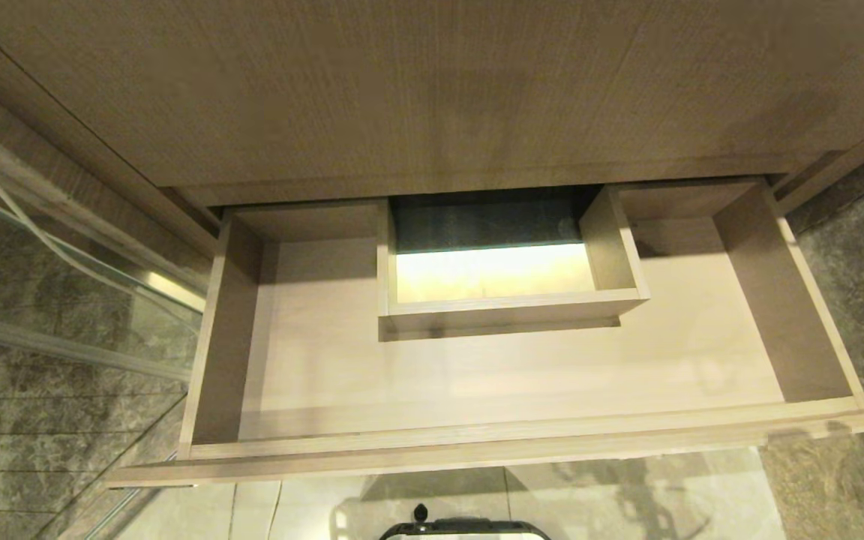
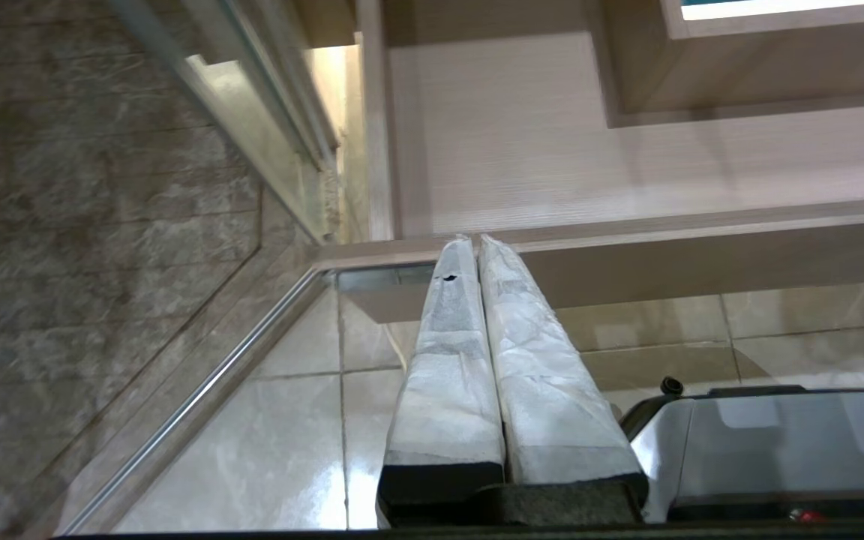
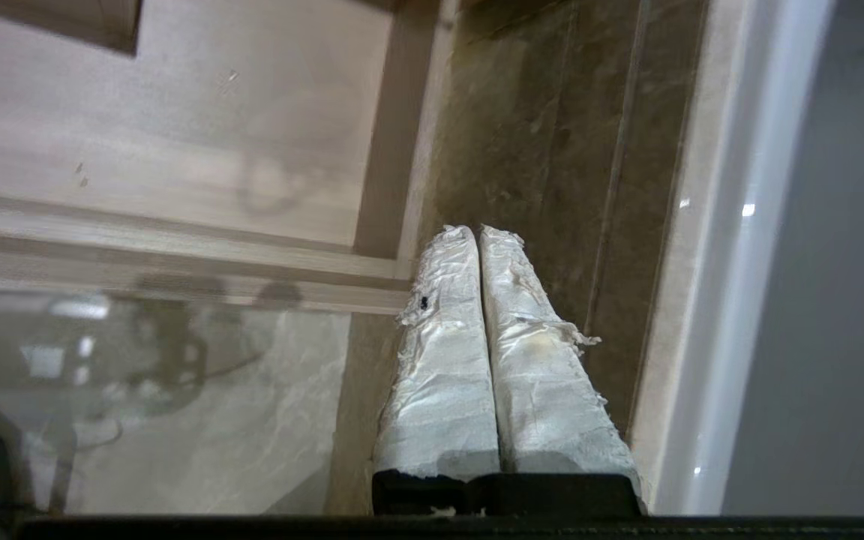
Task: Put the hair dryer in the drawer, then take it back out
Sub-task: Close the drawer
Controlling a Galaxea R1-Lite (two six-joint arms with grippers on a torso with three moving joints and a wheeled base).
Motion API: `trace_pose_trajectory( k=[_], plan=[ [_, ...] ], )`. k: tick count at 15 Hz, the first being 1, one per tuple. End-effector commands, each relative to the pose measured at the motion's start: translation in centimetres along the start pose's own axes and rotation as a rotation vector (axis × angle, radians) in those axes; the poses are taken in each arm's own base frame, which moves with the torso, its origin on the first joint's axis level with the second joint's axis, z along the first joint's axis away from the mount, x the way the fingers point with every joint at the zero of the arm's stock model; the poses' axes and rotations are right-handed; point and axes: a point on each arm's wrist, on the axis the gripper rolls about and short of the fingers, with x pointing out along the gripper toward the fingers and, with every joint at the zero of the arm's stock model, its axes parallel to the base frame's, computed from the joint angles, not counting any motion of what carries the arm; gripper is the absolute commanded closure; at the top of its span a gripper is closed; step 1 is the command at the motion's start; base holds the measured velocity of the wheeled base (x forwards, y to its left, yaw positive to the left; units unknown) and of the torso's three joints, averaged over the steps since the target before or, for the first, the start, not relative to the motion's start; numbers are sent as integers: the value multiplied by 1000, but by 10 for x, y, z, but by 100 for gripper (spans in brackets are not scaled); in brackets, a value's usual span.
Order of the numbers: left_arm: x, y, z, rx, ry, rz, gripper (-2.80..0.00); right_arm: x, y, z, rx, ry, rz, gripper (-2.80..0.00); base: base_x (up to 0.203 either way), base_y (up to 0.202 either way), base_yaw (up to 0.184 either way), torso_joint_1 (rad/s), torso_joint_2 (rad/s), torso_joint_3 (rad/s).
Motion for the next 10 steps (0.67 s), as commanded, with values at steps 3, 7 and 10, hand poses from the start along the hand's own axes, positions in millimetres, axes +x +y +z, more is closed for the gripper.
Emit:
trace_pose_trajectory(
  k=[3, 7, 10],
  plan=[
    [0, 0, 0, 0, 0, -1, 0, 68, 7, -20, 23, 386, 276, 0, 0, 0, 0, -34, 67, 38],
    [0, 0, 0, 0, 2, -1, 0, 124, 21, -52, -13, 827, 539, 0, 0, 0, 0, 0, 0, 0],
    [0, 0, -1, 0, 2, -1, 0, 152, 30, -74, -40, 1041, 616, 0, 0, 0, 0, 0, 0, 0]
  ],
)
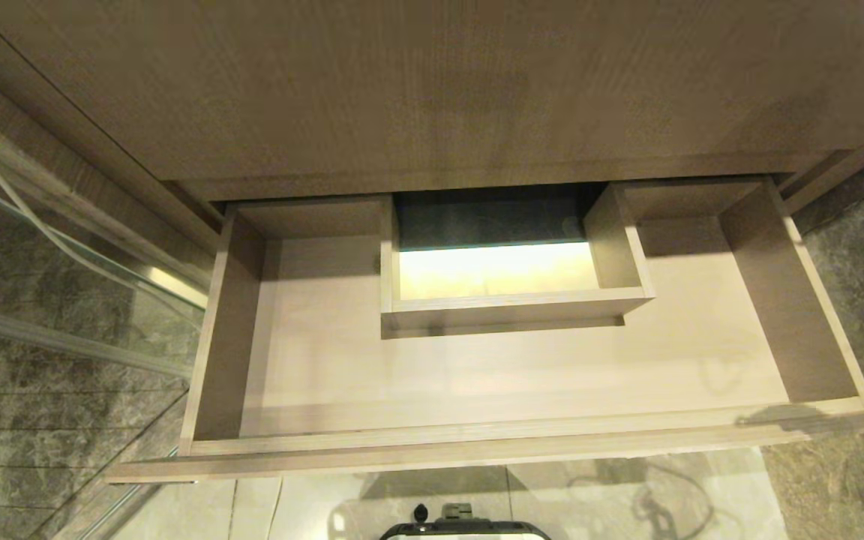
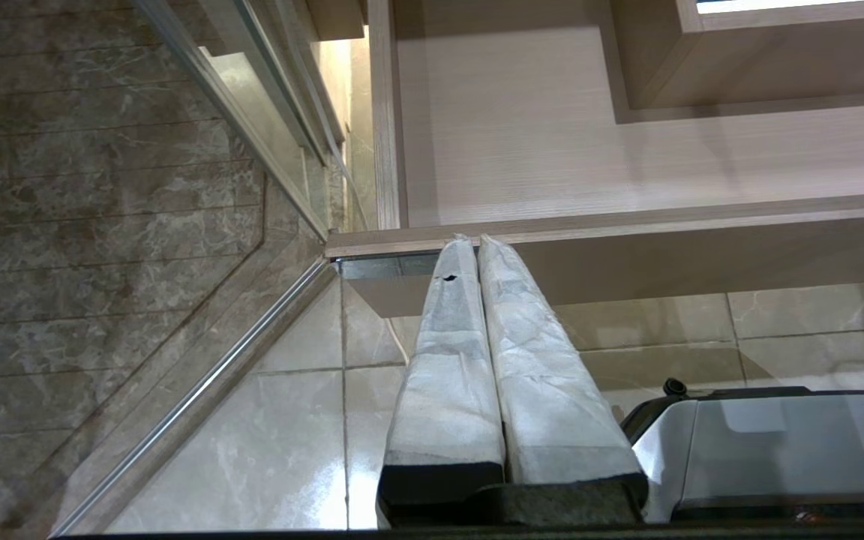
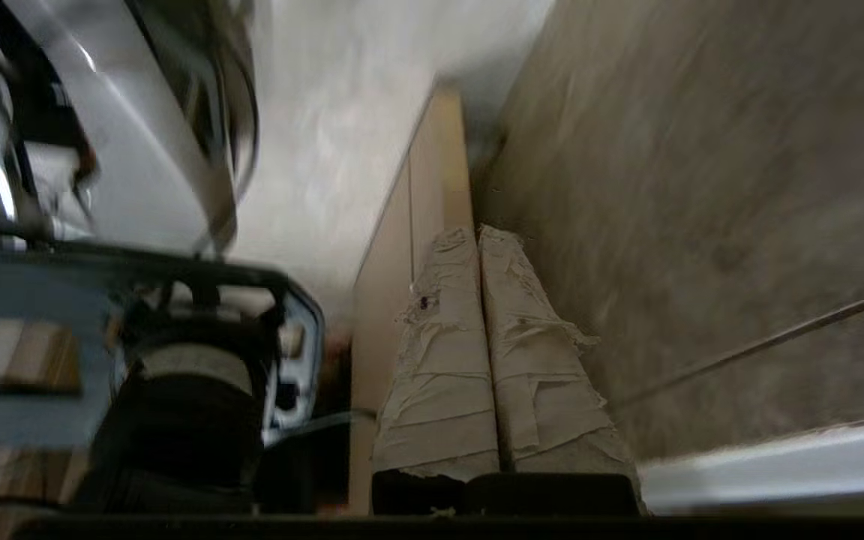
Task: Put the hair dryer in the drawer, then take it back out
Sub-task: Close the drawer
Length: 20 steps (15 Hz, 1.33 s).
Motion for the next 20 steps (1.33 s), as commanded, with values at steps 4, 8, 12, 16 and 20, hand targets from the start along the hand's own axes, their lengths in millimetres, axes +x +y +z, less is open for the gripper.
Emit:
trace_pose_trajectory(
  k=[4, 8, 12, 16, 20],
  plan=[
    [0, 0, 0, 0, 0, 1, 0, 88, -25, 30, -17, 289, 151, 0, 0, 0, 0, 0, 0, 0],
    [0, 0, 0, 0, 0, 1, 0, 125, -38, 53, -10, 165, 103, 0, 0, 0, 0, 0, 0, 0],
    [0, 0, 0, 0, 0, 1, 0, 114, -46, 61, 15, -34, 67, 0, 0, 0, 0, 0, 0, 0],
    [0, 0, 0, 0, 0, 1, 0, 98, -59, 78, 39, -300, -21, 0, 0, 0, 0, 0, 0, 0],
    [0, 0, 0, 0, 1, 1, 0, 72, -85, 152, 98, -819, -219, 0, 0, 0, 0, 0, 0, 0]
  ],
)
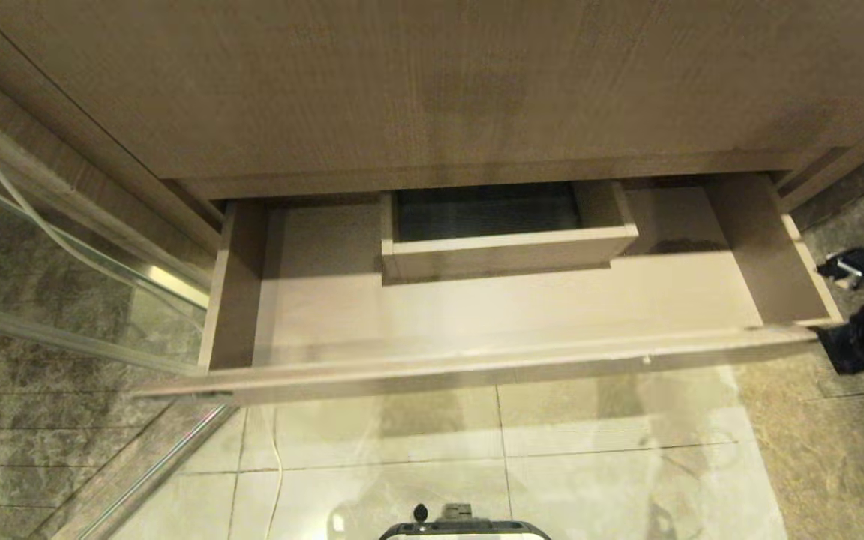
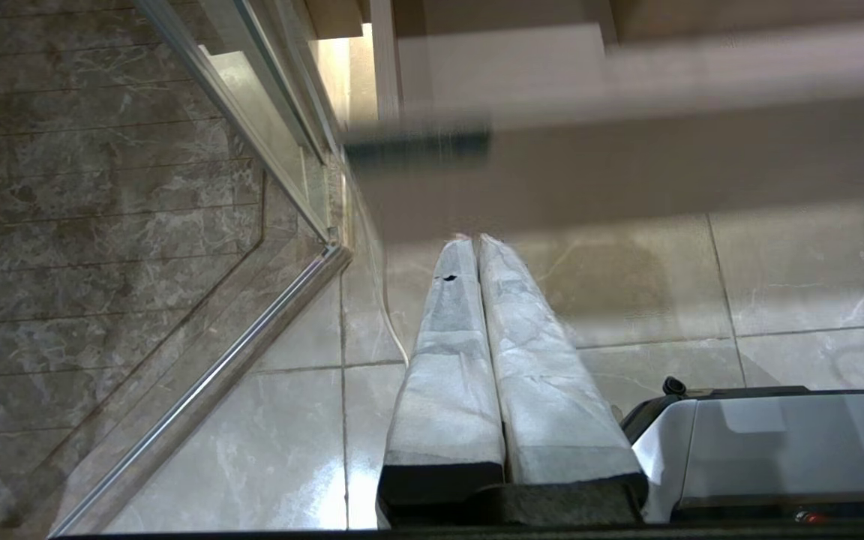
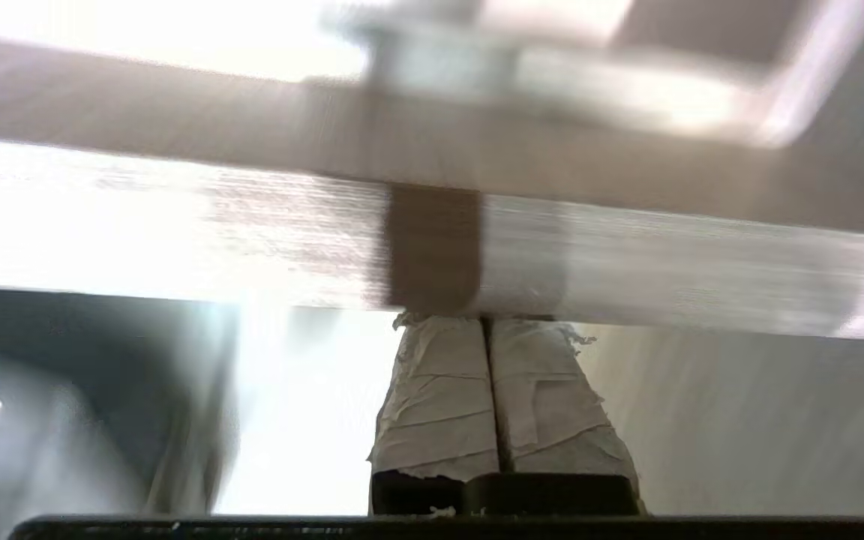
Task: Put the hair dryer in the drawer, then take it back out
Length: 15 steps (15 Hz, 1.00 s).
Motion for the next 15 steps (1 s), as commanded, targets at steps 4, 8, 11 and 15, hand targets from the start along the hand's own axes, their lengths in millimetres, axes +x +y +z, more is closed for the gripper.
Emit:
trace_pose_trajectory(
  k=[4, 8, 11, 15],
  plan=[
    [0, 0, 0, 0, 0, -1, 0, 18, -12, 76, 22, -439, -128, 0, 0, 0, 0, 0, 0, 0],
    [0, 0, 0, 0, 1, -1, 0, -33, -4, 63, 15, -415, -132, 0, 0, 0, 0, 0, 0, 0],
    [0, 0, 0, 0, 0, -1, 0, -87, 12, 39, 19, -402, -141, 0, 0, 0, 0, 0, 0, 0],
    [0, 0, 0, 0, 0, -1, 0, -168, 45, 8, 9, -465, -139, 0, 0, 0, 0, 0, 0, 0]
  ],
)
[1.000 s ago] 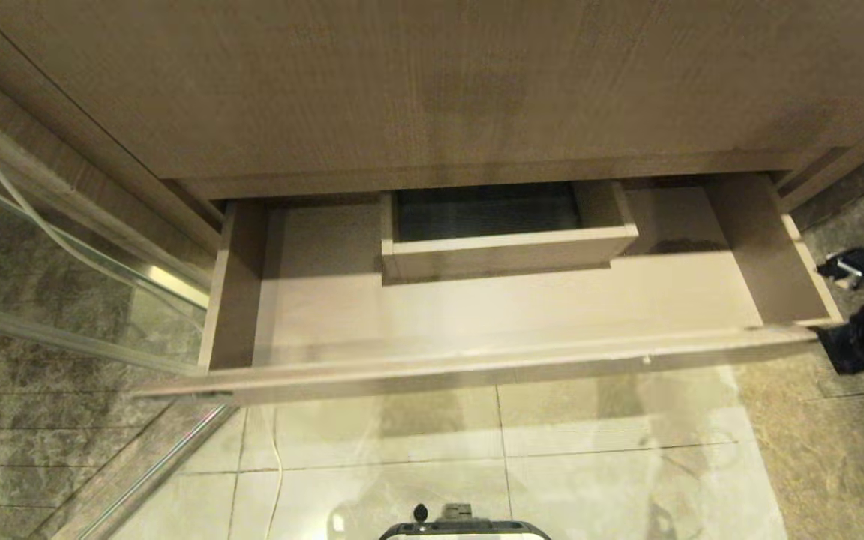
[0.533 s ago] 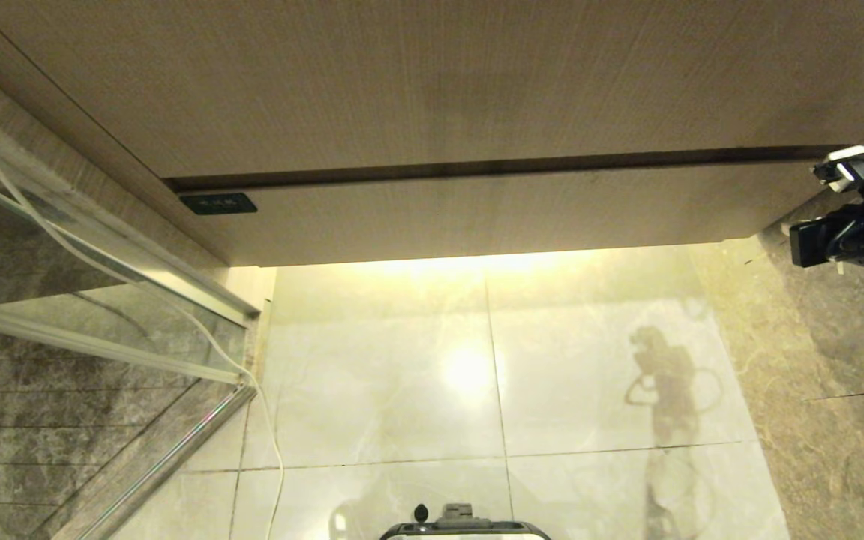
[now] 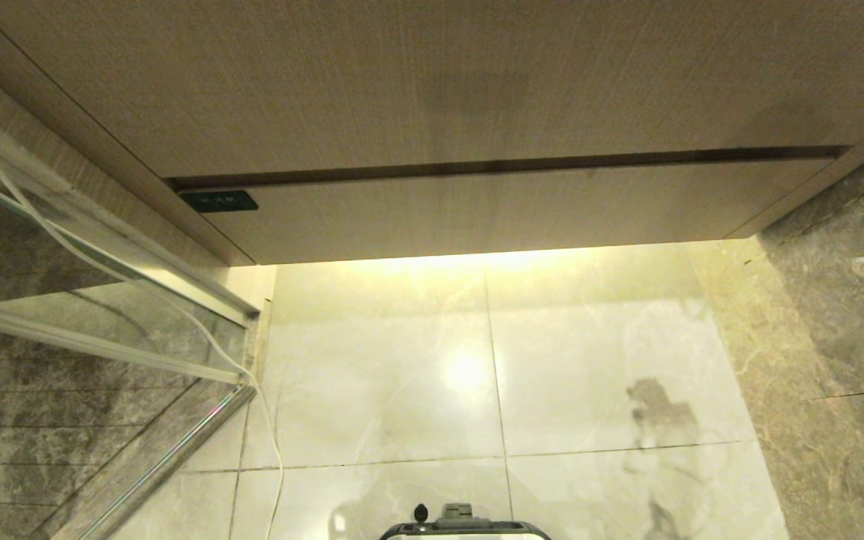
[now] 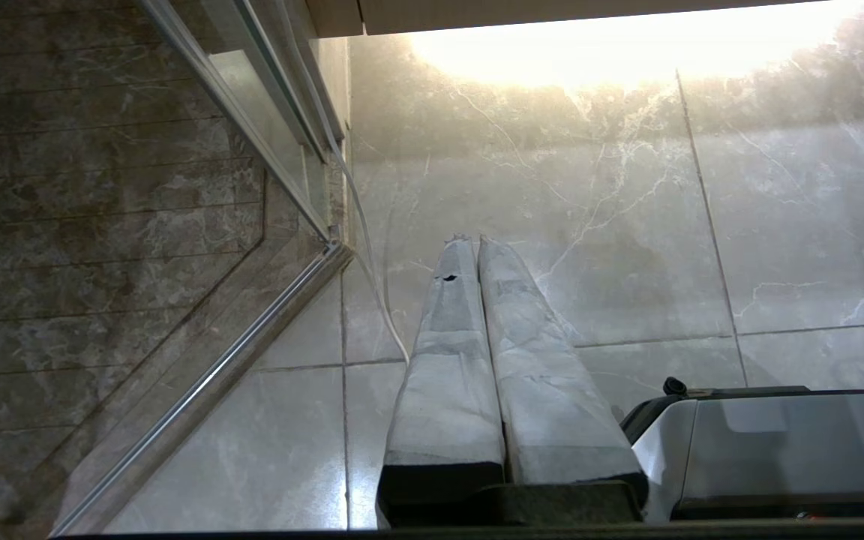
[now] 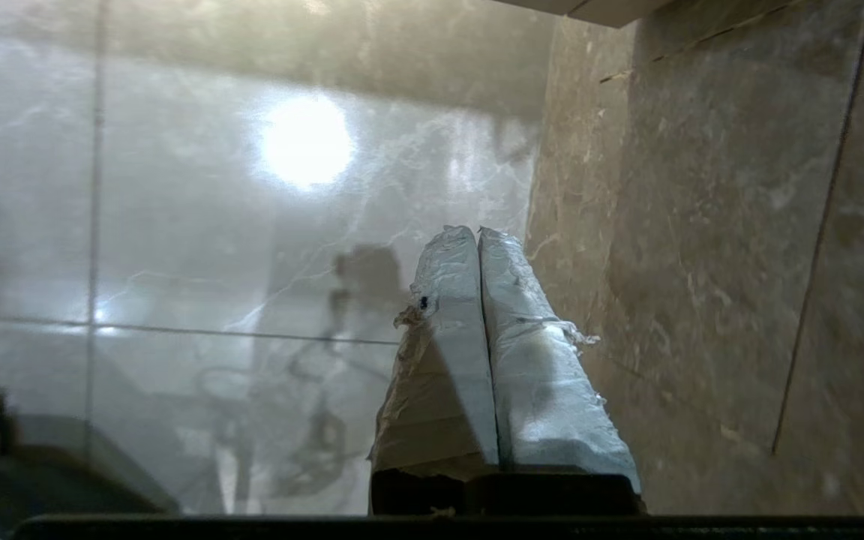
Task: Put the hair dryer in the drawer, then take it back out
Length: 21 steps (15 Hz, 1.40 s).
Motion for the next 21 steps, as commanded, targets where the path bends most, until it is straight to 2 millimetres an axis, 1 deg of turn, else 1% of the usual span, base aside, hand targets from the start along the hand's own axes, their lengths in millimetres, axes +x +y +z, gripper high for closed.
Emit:
trace_pose_trajectory(
  k=[1, 3, 4, 5, 6, 7, 8, 9, 10, 11, 12, 13, 14, 15, 16, 21],
  plan=[
    [0, 0, 0, 0, 0, -1, 0, -83, 19, 5, -24, -150, -30, 0, 0, 0, 0, 0, 0, 0],
    [0, 0, 0, 0, 1, -1, 0, -138, 40, -13, 3, -254, -21, 0, 0, 0, 0, 0, 0, 0],
    [0, 0, 0, 0, 1, -1, 0, -165, 53, -29, 27, -318, -14, 0, 0, 0, 0, 0, 0, 0],
    [0, 0, 0, 0, 0, -1, 0, -190, 65, -50, 54, -385, -11, 0, 0, 0, 0, 0, 0, 0],
    [0, 0, 0, 0, 0, -1, 0, -209, 75, -72, 83, -438, -10, 0, 0, 0, 0, 0, 0, 0],
    [0, 0, 0, 0, 0, -1, 0, -221, 83, -98, 120, -473, -2, 0, 0, 0, 0, 0, 0, 0],
    [0, 0, 0, 0, 1, -1, 0, -226, 88, -124, 164, -475, 17, 0, 0, 0, 0, 0, 0, 0],
    [0, 0, 0, 0, 0, -1, 0, -224, 92, -148, 202, -460, 44, 0, 0, 0, 0, 0, 0, 0],
    [0, 0, 0, 0, 1, -1, 0, -214, 95, -172, 223, -428, 94, 0, 0, 0, 0, 0, 0, 0],
    [0, 0, 0, 0, 0, -1, 0, -203, 100, -189, 223, -402, 117, 0, 0, 0, 0, 0, 0, 0],
    [0, 0, 0, 0, 1, -1, 0, -195, 103, -197, 211, -413, 110, 0, 0, 0, 0, 0, 0, 0],
    [0, 0, 0, 0, 0, -1, 0, -191, 104, -197, 201, -484, 126, 0, 0, 0, 0, 0, 0, 0],
    [0, 0, 0, -1, 0, -1, 0, -190, 107, -198, 181, -525, 193, 0, 0, 0, 0, 0, 0, 0],
    [0, 0, 0, 0, 0, -1, 0, -188, 108, -200, 190, -509, 207, 0, 0, 0, 0, 0, 0, 0],
    [0, 0, 0, 0, 1, -1, 0, -186, 109, -204, 216, -456, 217, 0, 0, 0, 0, 0, 0, 0],
    [0, 0, 0, 0, 0, -1, 0, -186, 109, -204, 247, -454, 216, 0, 0, 0, 0, 0, 0, 0]
  ],
)
